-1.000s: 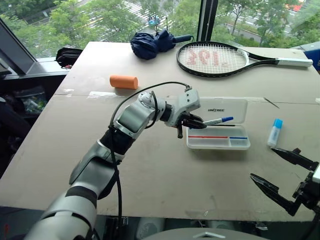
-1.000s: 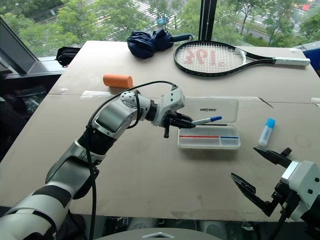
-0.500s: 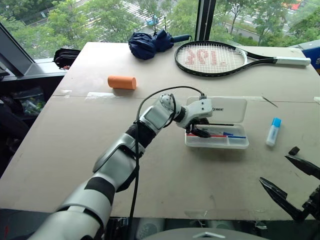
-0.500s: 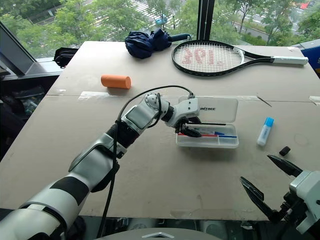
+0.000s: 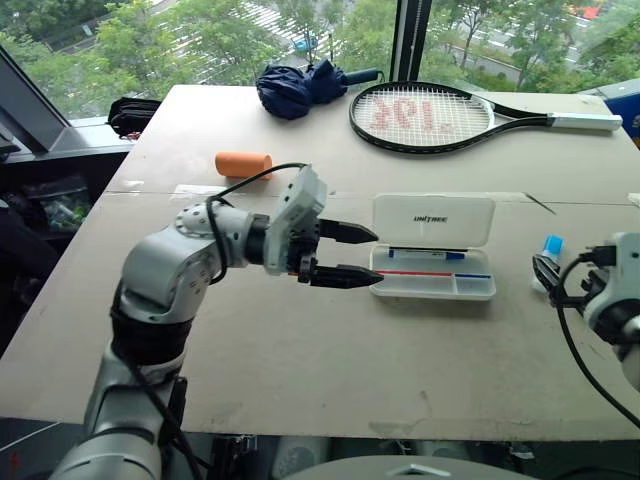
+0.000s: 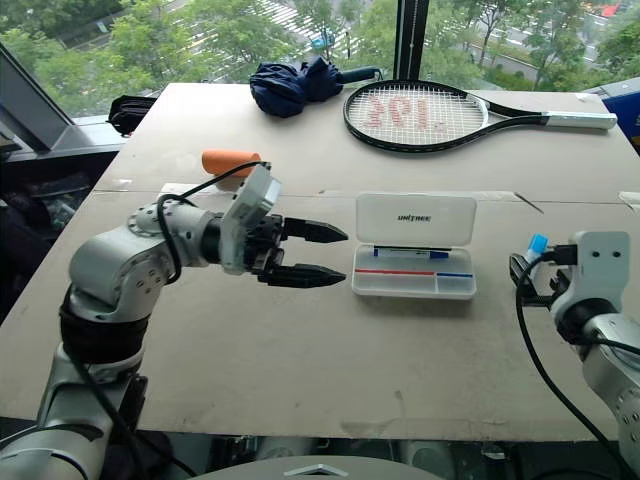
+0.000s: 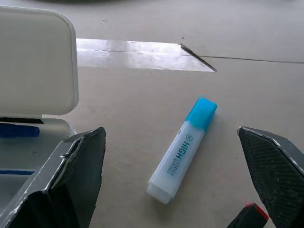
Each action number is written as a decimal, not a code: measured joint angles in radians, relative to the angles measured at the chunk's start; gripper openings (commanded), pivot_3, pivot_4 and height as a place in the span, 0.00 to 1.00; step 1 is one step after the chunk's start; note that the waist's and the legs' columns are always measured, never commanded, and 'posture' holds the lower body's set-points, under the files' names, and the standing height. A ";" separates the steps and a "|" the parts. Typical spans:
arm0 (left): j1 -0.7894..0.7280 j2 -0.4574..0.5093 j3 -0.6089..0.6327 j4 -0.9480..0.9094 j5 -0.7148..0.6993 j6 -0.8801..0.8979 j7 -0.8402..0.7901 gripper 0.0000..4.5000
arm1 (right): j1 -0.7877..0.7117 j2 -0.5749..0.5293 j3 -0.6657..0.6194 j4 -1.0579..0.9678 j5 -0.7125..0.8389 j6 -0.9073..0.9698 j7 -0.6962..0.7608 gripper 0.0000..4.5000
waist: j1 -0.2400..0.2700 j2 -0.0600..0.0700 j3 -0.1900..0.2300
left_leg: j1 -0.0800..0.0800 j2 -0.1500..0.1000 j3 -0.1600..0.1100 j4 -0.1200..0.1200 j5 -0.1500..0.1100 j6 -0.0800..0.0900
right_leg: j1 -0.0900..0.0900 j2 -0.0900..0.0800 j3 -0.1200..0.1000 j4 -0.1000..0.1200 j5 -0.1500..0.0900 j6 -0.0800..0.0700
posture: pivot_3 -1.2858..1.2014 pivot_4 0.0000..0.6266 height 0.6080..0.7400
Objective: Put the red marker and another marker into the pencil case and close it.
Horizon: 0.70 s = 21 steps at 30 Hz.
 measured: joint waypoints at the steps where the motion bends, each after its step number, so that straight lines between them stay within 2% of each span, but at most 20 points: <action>1: 0.020 0.003 0.008 -0.026 -0.017 0.009 0.011 0.80 | -0.034 0.002 0.013 0.037 -0.017 0.021 -0.017 1.00 | -0.001 0.000 0.000 | 0.000 0.000 0.001 0.000 0.000 0.000 | 0.000 0.000 0.001 0.000 0.000 0.000 | 0.52 0.24 0.94; 4: 0.073 0.018 0.023 -0.105 -0.068 0.027 0.064 0.80 | -0.136 0.024 0.041 0.182 -0.073 0.071 -0.053 1.00 | 0.011 -0.001 0.000 | -0.001 -0.002 -0.001 0.000 0.000 0.000 | 0.000 0.000 -0.001 -0.001 0.000 0.000 | 0.52 0.24 0.94; 5: 0.085 0.022 0.028 -0.122 -0.076 0.026 0.080 0.83 | -0.167 0.031 0.050 0.241 -0.093 0.075 -0.061 0.88 | 0.012 -0.001 0.000 | -0.001 -0.003 0.000 0.000 0.000 0.000 | 0.000 0.000 -0.001 -0.001 0.000 0.000 | 0.52 0.24 0.94; 6: 0.102 0.028 0.032 -0.152 -0.086 0.024 0.102 0.83 | -0.204 0.033 0.064 0.341 -0.129 0.073 -0.063 0.83 | 0.011 -0.001 0.000 | 0.000 -0.003 0.001 0.000 0.000 0.000 | 0.000 0.000 0.000 -0.001 0.000 0.000 | 0.52 0.24 0.94; 7: 0.116 0.032 0.036 -0.173 -0.092 0.021 0.115 0.83 | -0.214 0.034 0.068 0.396 -0.147 0.067 -0.056 0.72 | 0.013 -0.001 0.000 | 0.000 -0.004 0.001 0.000 0.000 0.000 | 0.000 0.000 0.000 -0.001 0.000 0.000 | 0.52 0.24 0.94; 9: 0.132 0.038 0.039 -0.189 -0.106 0.014 0.133 0.83 | -0.234 0.034 0.083 0.425 -0.156 0.057 -0.036 0.56 | 0.012 -0.002 -0.002 | 0.001 -0.003 0.001 0.000 0.000 0.000 | 0.001 0.000 0.000 -0.001 0.000 0.000 | 0.52 0.24 0.94; 10: 0.141 0.041 0.042 -0.195 -0.113 0.010 0.139 0.83 | -0.239 0.034 0.089 0.434 -0.160 0.053 -0.028 0.44 | 0.012 -0.003 -0.002 | 0.001 -0.003 0.001 0.000 0.000 0.000 | 0.001 0.000 0.000 -0.001 0.000 0.000 | 0.52 0.24 0.94; 13: 0.175 0.061 0.046 -0.215 -0.124 -0.008 0.154 0.83 | -0.241 0.035 0.093 0.443 -0.174 0.043 -0.010 0.15 | 0.015 -0.004 -0.002 | 0.002 -0.003 0.000 0.000 0.000 0.000 | 0.002 0.000 0.000 -0.001 0.000 0.000 | 0.52 0.24 0.94; 17: 0.205 0.066 0.051 -0.215 -0.141 -0.027 0.183 0.83 | -0.179 -0.001 0.093 0.391 -0.187 0.040 0.053 0.14 | 0.024 -0.005 -0.003 | 0.000 -0.003 -0.002 0.000 0.000 0.001 | 0.002 -0.001 -0.002 -0.002 0.000 0.000 | 0.52 0.24 0.94; 20: 0.235 0.025 0.090 -0.210 -0.168 -0.059 0.222 0.83 | -0.028 -0.153 0.109 0.299 -0.164 -0.045 0.261 0.14 | 0.021 0.000 0.000 | -0.002 -0.003 -0.002 0.000 -0.001 0.001 | 0.001 -0.002 -0.003 -0.003 -0.001 0.002 | 0.52 0.24 0.94; 21: 0.241 0.028 0.104 -0.198 -0.188 -0.068 0.216 0.83 | 0.035 -0.244 0.113 0.258 -0.160 -0.128 0.407 0.14 | 0.017 0.001 0.001 | -0.002 -0.004 -0.001 0.001 -0.001 0.002 | 0.001 -0.002 -0.001 -0.003 -0.001 0.002 | 0.52 0.24 0.94</action>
